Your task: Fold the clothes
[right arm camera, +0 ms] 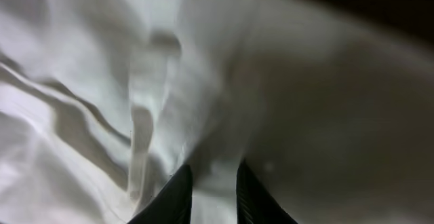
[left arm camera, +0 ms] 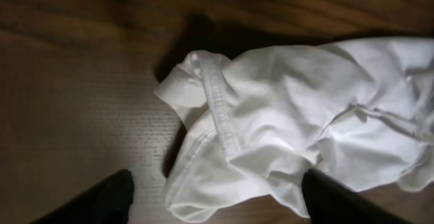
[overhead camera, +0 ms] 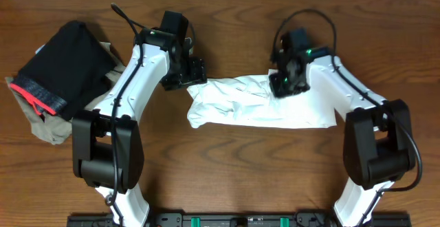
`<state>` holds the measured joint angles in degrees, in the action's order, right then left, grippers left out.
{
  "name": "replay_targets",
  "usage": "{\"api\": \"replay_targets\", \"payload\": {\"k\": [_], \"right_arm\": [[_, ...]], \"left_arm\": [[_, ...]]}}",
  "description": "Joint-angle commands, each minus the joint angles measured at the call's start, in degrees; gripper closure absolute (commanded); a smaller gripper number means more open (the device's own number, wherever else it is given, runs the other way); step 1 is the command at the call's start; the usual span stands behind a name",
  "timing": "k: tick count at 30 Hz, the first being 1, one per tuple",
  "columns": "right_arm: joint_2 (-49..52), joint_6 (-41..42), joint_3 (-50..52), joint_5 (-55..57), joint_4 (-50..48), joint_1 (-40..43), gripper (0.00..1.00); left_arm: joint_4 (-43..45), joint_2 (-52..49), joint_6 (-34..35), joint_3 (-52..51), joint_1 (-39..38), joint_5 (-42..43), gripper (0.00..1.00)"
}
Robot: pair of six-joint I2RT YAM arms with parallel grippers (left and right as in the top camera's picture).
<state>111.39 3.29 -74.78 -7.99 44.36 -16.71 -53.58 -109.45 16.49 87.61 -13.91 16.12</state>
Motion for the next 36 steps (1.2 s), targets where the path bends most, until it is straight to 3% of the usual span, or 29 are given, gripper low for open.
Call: {"api": "replay_targets", "payload": {"k": [1,6,29,36], "right_arm": [[1.2,0.9,4.1,0.5,-1.4,-0.5,0.79],[1.2,0.9,8.2,0.5,-4.5,-0.5,0.79],[1.2,0.9,8.3,0.5,-4.2,-0.5,0.78],[1.2,0.9,8.3,0.5,-3.8,-0.5,0.78]], "left_arm": [[-0.3,-0.5,0.4,-0.6,0.2,-0.2,0.13],[-0.1,-2.3,1.8,-0.6,0.2,3.1,0.07],[-0.6,-12.7,8.4,-1.0,3.9,14.0,0.06],[-2.6,-17.8,8.5,-1.2,3.6,22.9,0.07]]}}
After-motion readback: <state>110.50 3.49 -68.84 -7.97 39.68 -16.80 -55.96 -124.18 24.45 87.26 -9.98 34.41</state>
